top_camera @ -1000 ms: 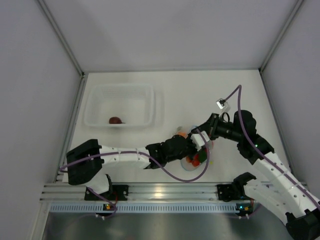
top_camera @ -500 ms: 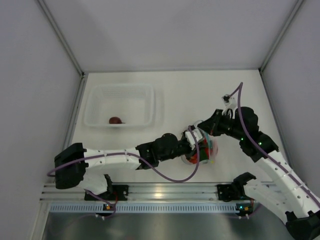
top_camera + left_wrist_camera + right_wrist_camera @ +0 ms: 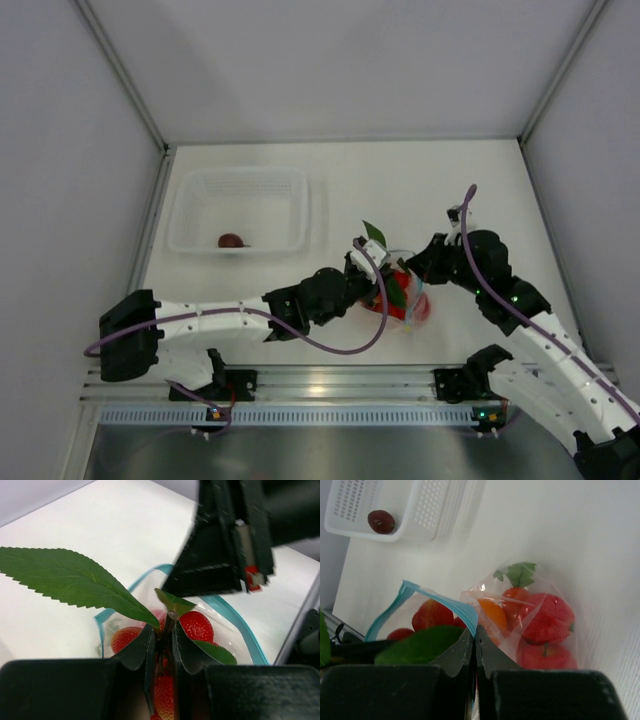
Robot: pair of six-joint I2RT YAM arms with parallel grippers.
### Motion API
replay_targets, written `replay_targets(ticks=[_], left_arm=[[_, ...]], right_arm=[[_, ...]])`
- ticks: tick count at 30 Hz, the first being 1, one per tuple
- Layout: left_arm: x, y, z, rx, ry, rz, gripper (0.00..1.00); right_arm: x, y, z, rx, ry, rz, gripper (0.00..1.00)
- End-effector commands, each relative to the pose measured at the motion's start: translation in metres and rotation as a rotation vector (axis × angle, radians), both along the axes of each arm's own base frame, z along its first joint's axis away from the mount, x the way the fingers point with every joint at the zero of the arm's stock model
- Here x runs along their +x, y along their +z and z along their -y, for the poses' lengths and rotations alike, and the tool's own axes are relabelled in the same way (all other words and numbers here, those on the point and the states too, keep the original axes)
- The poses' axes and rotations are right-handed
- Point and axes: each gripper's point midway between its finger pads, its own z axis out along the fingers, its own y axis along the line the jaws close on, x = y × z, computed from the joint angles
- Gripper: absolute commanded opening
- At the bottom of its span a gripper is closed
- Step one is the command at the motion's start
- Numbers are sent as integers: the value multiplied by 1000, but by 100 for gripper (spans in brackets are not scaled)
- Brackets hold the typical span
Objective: Open the zip-top bag and remove the fake food
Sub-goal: Pick up the fake fruit from the zipper food storage bag.
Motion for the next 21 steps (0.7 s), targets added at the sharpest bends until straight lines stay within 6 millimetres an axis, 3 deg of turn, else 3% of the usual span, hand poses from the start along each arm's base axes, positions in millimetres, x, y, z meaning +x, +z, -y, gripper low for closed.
replay_targets(ticks=[1,7,11,21], left_arm=[[25,42,-18,-165,201,-2,0],[22,58,-17,-275,207,-80,0],[14,75,-17,-390,185,-170,0],[-15,139,-23,-576,17,-204,0]], right_arm=[[-3,9,-1,27,-3,70,0],[-2,3,6,-1,-46,76,0],[-1,10,0,29,-37,85,0],[0,16,-11,-8,-61,100,0]])
